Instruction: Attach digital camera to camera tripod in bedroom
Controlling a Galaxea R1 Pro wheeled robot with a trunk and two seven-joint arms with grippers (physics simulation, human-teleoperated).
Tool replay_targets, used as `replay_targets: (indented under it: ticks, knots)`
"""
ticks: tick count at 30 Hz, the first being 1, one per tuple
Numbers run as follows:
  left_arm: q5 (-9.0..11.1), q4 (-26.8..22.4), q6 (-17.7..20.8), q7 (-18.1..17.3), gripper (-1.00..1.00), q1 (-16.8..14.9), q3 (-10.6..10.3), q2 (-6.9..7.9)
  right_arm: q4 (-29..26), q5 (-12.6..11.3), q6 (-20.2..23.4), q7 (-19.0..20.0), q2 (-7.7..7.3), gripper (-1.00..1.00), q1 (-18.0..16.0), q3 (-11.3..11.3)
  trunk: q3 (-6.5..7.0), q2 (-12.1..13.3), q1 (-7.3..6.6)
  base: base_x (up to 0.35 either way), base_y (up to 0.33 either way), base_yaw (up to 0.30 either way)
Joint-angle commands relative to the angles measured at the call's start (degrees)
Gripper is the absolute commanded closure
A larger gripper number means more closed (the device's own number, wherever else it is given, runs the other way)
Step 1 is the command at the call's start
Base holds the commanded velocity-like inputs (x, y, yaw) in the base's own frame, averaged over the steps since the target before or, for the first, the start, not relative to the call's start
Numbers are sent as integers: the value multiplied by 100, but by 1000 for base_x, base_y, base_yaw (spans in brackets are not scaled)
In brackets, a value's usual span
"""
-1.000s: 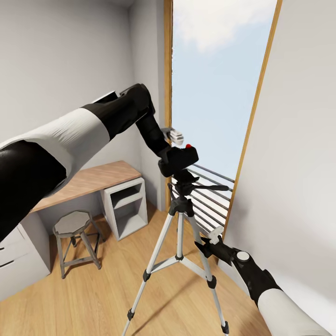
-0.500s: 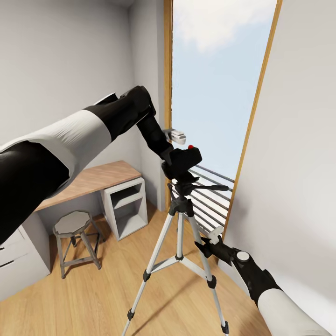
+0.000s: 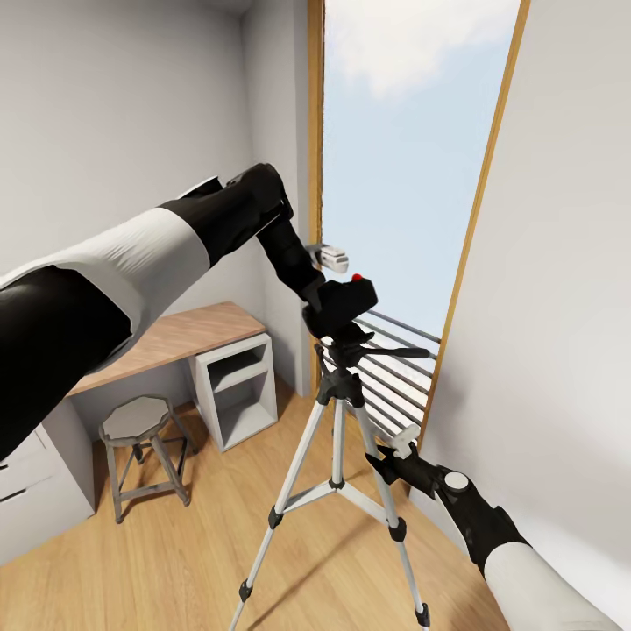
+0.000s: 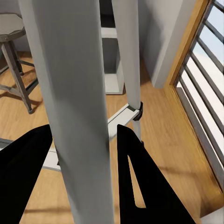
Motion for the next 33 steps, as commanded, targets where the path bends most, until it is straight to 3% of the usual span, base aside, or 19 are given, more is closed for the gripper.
replay_targets:
  ticks: [1, 10, 33]
  knots:
    - [-28, 0, 33, -55, 100, -9, -9, -1, 4, 55, -35, -2, -5, 100, -3, 38, -14, -12, 4, 0, 0, 0]
    - [-249, -68, -67, 27, 100, -23, -34, 7, 3, 55, -37, -2, -5, 100, -3, 38, -14, -12, 4, 0, 0, 0]
    - [-357, -96, -378, 132, 100, 23, -38, -8, 3, 53, -130, -2, -5, 100, 5, 38, -14, -12, 4, 0, 0, 0]
